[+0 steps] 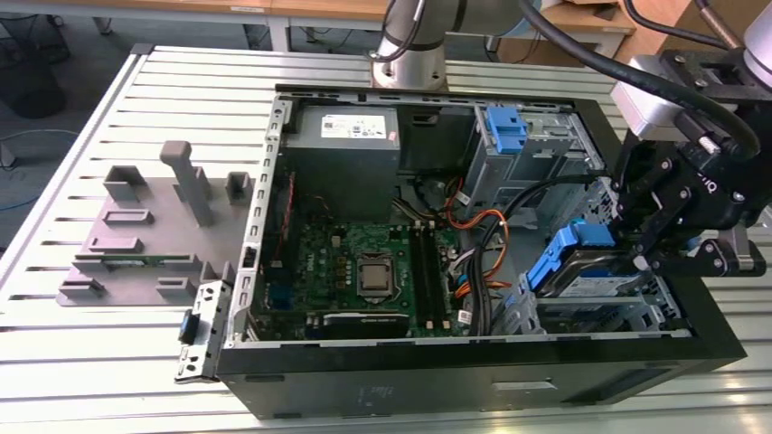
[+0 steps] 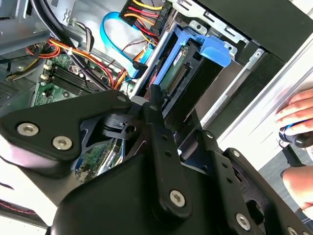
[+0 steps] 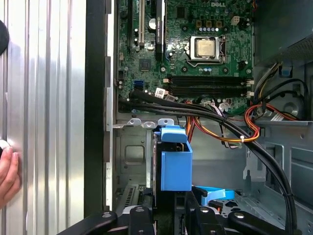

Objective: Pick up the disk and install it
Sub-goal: 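Insert the disk into the insertion slot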

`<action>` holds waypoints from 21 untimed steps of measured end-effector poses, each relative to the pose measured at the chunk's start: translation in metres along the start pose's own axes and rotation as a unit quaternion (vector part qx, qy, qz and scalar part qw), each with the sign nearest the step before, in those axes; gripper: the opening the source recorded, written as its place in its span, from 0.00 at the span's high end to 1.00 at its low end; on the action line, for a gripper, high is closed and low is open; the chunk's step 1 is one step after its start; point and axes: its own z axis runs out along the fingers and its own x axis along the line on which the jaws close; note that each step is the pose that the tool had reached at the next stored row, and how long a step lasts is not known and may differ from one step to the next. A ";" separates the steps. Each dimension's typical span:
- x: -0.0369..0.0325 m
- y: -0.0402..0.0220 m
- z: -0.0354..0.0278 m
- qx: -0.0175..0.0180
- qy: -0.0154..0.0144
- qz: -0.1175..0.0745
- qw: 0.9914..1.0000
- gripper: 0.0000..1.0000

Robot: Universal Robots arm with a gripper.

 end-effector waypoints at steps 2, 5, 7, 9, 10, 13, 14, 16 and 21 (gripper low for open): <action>0.0000 0.0000 0.0000 0.000 0.000 0.000 1.000 0.64; 0.0000 0.0000 0.0001 0.000 0.000 0.000 1.000 0.52; 0.0000 0.0000 0.0001 0.000 0.000 0.000 1.000 0.52; 0.0001 0.0001 0.0020 0.001 -0.001 0.000 1.000 0.52; 0.0001 0.0004 0.0033 0.001 -0.001 -0.001 1.000 0.52; 0.0002 0.0016 0.0081 0.002 -0.001 -0.003 1.000 0.52; 0.0003 0.0020 0.0096 0.003 -0.001 -0.004 1.000 0.52; 0.0003 0.0027 0.0123 0.004 -0.001 -0.005 1.000 0.52; -0.0005 0.0031 0.0184 0.006 -0.001 -0.006 1.000 0.52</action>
